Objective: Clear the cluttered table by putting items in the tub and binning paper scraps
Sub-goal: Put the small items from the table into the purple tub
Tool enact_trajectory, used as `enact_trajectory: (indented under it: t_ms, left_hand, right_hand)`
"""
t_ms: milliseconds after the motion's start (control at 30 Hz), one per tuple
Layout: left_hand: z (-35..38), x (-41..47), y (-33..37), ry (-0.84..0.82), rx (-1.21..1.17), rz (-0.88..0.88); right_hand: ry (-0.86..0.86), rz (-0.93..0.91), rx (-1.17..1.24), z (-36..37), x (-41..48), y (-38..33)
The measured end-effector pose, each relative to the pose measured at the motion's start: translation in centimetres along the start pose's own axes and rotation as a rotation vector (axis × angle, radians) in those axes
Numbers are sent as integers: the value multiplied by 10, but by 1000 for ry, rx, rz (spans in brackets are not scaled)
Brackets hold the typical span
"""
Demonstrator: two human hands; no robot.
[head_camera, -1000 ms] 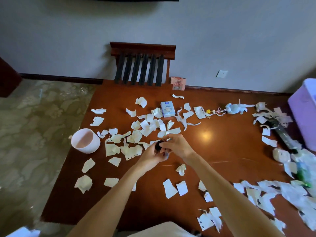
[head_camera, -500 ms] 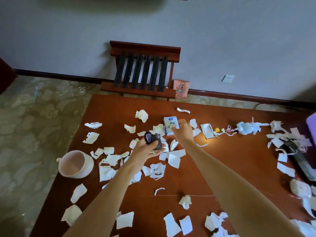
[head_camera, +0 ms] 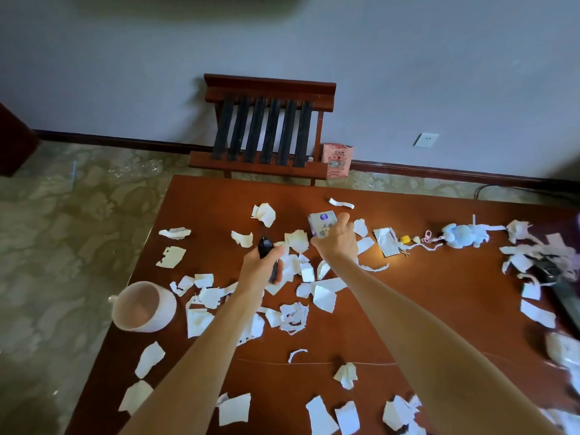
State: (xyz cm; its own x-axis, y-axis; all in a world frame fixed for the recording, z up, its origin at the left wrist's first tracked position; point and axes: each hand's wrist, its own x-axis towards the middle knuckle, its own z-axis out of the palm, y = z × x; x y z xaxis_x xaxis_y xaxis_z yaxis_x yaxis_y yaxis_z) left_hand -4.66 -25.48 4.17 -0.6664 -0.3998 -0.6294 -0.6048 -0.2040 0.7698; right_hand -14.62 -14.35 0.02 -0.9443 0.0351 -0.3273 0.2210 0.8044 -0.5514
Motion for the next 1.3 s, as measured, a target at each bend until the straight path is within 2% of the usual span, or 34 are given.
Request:
enact_trajectory:
  t_ms: [100, 200, 433, 667, 867, 1067, 1300]
  left_hand:
    - [15, -21, 1, 29, 36, 11]
    - [36, -49, -1, 40, 65, 38]
    - [95, -123, -29, 7, 136, 79]
    - [160, -179, -54, -143, 204, 87]
    - [203, -193, -48, -245, 274, 175]
    - [242, -185, -30, -380, 189, 177]
    - [292, -180, -11, -411, 295, 301]
  right_hand:
    - [42, -4, 192, -29, -23, 10]
    - [98, -29, 269, -59, -55, 36]
    - [198, -35, 303, -111, -135, 125]
    - [262, 48, 295, -161, -178, 200]
    - [316, 109, 328, -188, -188, 229]
    - [390, 164, 292, -226, -176, 240]
    - [477, 150, 258, -277, -141, 252]
